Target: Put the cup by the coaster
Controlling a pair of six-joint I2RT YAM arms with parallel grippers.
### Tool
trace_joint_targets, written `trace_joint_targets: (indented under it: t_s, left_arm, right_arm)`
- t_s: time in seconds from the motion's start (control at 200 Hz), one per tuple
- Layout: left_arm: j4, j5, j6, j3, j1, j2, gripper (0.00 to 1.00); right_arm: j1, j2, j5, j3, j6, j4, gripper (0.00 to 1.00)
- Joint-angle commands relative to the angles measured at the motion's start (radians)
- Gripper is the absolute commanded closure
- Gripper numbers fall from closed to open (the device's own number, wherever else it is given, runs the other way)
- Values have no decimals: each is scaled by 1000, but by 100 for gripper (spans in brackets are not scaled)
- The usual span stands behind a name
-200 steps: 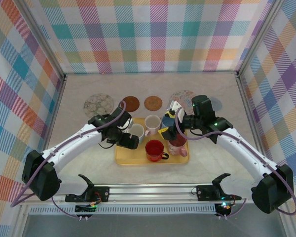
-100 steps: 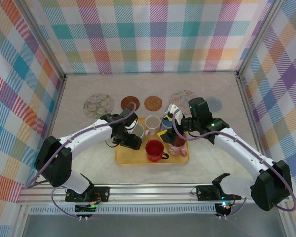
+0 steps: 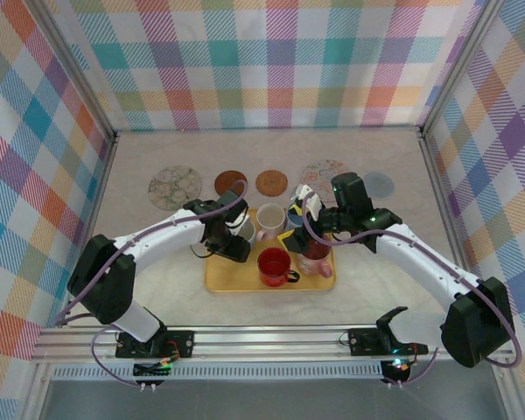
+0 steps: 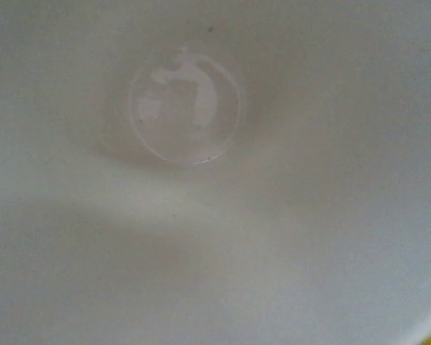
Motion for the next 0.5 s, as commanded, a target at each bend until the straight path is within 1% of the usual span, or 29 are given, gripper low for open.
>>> trace_joint_targets:
  t_s: [0.0,0.045,0.165,0.265,0.495]
  left_arm:
    - [18,-12,22,24,-12,14,51]
    - [21,-5,22,23,-12,19,53]
    - [28,-1,21,17,-12,27,55]
    - [24,4,19,26,-12,34,59]
    - [22,-13,16,27,-13,19,61]
  right_arm:
    - [7,9,-15,-14,8,41,1]
    - [6,7,-11,-16,5,40,1]
    - [7,3,-7,-23,3,55,1]
    - [7,2,-4,-25,6,63,1]
    - [7,12,-1,-22,10,76,1]
